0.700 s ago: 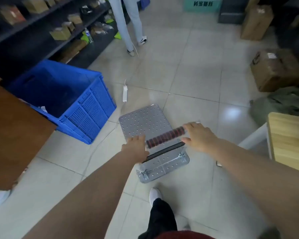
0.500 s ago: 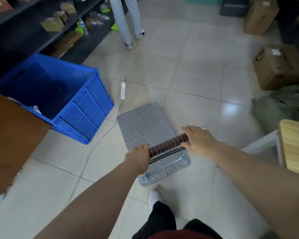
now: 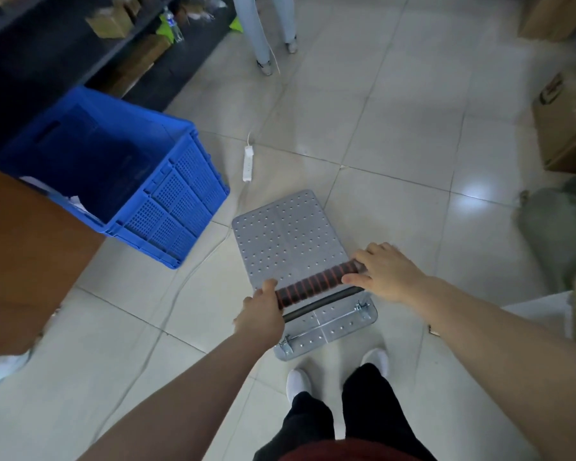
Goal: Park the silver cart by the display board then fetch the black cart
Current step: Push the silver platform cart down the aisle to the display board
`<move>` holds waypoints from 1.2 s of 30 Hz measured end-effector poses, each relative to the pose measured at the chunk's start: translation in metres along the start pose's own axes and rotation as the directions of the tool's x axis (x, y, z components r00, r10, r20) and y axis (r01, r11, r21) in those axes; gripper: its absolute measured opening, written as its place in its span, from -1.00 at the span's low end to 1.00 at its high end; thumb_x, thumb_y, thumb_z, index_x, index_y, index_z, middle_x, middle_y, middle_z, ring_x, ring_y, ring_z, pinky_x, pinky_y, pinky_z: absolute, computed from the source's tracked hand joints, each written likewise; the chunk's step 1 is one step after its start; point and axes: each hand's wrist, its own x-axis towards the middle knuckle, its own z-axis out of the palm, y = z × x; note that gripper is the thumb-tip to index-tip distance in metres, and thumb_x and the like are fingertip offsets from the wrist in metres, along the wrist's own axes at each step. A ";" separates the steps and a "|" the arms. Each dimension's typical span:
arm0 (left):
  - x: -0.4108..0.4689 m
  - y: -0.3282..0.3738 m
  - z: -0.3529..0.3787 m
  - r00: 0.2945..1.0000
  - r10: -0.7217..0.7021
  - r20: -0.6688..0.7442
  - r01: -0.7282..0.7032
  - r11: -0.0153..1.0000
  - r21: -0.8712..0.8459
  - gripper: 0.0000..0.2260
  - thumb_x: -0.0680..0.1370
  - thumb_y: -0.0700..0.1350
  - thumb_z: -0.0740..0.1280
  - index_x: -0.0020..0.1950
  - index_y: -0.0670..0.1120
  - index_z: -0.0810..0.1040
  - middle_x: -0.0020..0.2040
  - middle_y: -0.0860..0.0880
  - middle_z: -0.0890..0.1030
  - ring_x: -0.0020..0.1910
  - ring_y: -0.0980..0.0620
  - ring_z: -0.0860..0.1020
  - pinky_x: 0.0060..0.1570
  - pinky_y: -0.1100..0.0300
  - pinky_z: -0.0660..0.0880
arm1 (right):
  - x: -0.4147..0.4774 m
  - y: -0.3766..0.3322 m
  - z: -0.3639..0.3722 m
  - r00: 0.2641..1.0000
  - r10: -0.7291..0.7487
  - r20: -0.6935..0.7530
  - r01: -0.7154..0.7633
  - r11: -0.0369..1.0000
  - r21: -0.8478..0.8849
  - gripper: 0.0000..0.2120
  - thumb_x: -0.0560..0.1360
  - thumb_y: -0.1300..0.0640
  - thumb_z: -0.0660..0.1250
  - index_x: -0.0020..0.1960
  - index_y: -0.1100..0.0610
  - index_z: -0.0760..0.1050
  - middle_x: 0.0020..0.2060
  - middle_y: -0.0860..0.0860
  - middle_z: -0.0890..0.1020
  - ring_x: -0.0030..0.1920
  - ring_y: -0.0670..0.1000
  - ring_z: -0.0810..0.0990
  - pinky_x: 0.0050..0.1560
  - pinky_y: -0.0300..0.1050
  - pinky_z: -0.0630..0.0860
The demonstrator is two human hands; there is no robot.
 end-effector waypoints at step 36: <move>0.191 0.150 -0.079 0.953 0.288 0.096 -0.303 0.922 0.242 -0.74 0.50 -0.33 0.19 0.18 -0.16 0.32 0.12 -0.19 0.47 0.09 -0.21 0.46 0.08 -0.20 0.48 | 0.069 0.126 -0.065 0.937 0.332 -0.103 -0.302 0.924 0.233 -0.56 0.49 -0.30 0.10 0.09 0.03 0.42 0.00 0.03 0.54 0.08 0.09 0.44 0.01 0.00 0.39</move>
